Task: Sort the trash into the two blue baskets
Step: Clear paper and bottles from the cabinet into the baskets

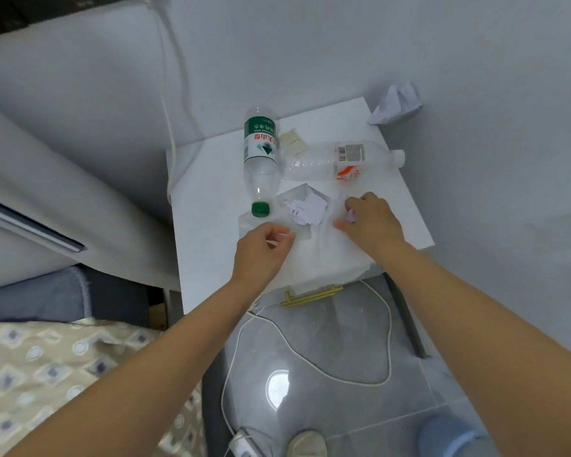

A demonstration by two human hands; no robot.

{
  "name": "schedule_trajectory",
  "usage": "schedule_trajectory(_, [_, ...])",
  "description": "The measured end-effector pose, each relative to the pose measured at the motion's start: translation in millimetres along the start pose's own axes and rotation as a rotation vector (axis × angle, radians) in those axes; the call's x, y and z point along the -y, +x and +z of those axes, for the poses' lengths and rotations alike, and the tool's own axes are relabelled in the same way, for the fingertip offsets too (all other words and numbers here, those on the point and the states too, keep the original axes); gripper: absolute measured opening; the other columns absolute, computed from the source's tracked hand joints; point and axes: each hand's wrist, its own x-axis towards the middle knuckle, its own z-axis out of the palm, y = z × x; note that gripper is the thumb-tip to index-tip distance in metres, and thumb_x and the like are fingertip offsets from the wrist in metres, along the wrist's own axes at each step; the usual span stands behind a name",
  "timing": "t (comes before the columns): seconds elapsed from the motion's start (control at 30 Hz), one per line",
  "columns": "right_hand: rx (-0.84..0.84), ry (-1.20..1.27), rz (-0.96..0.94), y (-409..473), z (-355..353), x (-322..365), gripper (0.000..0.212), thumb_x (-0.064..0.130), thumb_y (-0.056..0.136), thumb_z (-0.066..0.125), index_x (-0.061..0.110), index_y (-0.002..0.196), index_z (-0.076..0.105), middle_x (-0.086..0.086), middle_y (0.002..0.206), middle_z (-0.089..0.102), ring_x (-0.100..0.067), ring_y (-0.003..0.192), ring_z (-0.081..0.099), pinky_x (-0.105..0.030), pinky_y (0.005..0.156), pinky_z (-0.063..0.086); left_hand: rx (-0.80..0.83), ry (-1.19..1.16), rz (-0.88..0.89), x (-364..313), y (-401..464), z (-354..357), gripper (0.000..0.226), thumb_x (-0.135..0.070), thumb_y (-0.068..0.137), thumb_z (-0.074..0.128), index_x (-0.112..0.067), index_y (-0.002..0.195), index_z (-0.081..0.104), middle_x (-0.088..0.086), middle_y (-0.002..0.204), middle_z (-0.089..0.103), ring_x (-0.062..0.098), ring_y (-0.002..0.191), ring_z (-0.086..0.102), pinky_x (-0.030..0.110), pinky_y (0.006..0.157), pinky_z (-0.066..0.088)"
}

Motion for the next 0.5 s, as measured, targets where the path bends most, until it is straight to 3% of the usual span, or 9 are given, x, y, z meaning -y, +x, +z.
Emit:
schedule_trajectory(0.1, [-0.031, -0.045, -0.057, -6, 3, 0, 0.028, 0.033, 0.091, 0.053, 0.01, 0.107, 0.058, -0.012, 0.105, 0.053, -0.03, 0.098, 0.052, -0.039, 0.078, 0.05, 0.001, 0.068, 0.107, -3, 3, 4, 0.019, -0.029, 0.088, 0.063, -0.018, 0.103, 0.067, -0.005, 0.099, 0.065, 0.001, 0.072, 0.056, 0.017, 0.071, 0.047])
schedule_trajectory(0.2, [-0.024, -0.061, -0.063, -12, 3, -5, 0.021, 0.028, 0.094, 0.05, 0.008, 0.096, 0.055, -0.013, 0.1, 0.057, -0.03, 0.094, 0.054, -0.038, 0.073, 0.048, 0.02, 0.192, 0.295, -13, 8, 10, 0.025, -0.018, 0.089, 0.062, -0.017, 0.114, 0.064, 0.002, 0.115, 0.059, 0.01, 0.087, 0.054, 0.012, 0.075, 0.038])
schedule_trajectory(0.27, [-0.024, 0.032, -0.029, -18, 0, -12, 0.017, 0.025, 0.094, 0.05, 0.011, 0.085, 0.048, -0.013, 0.091, 0.056, -0.03, 0.089, 0.054, -0.037, 0.071, 0.045, 0.064, 0.318, 0.415, -23, 18, 16, 0.037, -0.011, 0.089, 0.061, -0.016, 0.125, 0.059, 0.006, 0.126, 0.053, 0.017, 0.107, 0.051, 0.016, 0.085, 0.038])
schedule_trajectory(0.37, [-0.054, 0.229, 0.008, -27, -7, -16, 0.019, 0.023, 0.093, 0.051, 0.01, 0.081, 0.042, -0.008, 0.086, 0.048, -0.025, 0.081, 0.048, -0.029, 0.069, 0.035, 0.157, 0.616, 0.47, -33, 37, 22, 0.054, -0.015, 0.089, 0.061, -0.022, 0.14, 0.045, 0.006, 0.145, 0.04, 0.027, 0.129, 0.037, 0.036, 0.098, 0.041])
schedule_trajectory(0.5, [-0.067, 0.401, -0.008, -43, -17, -17, 0.018, 0.023, 0.094, 0.051, 0.009, 0.086, 0.043, -0.007, 0.095, 0.045, -0.02, 0.084, 0.046, -0.023, 0.072, 0.032, 0.248, 0.775, 0.447, -36, 55, 29, 0.059, -0.027, 0.088, 0.06, -0.027, 0.143, 0.039, 0.003, 0.149, 0.037, 0.027, 0.129, 0.037, 0.039, 0.098, 0.039])
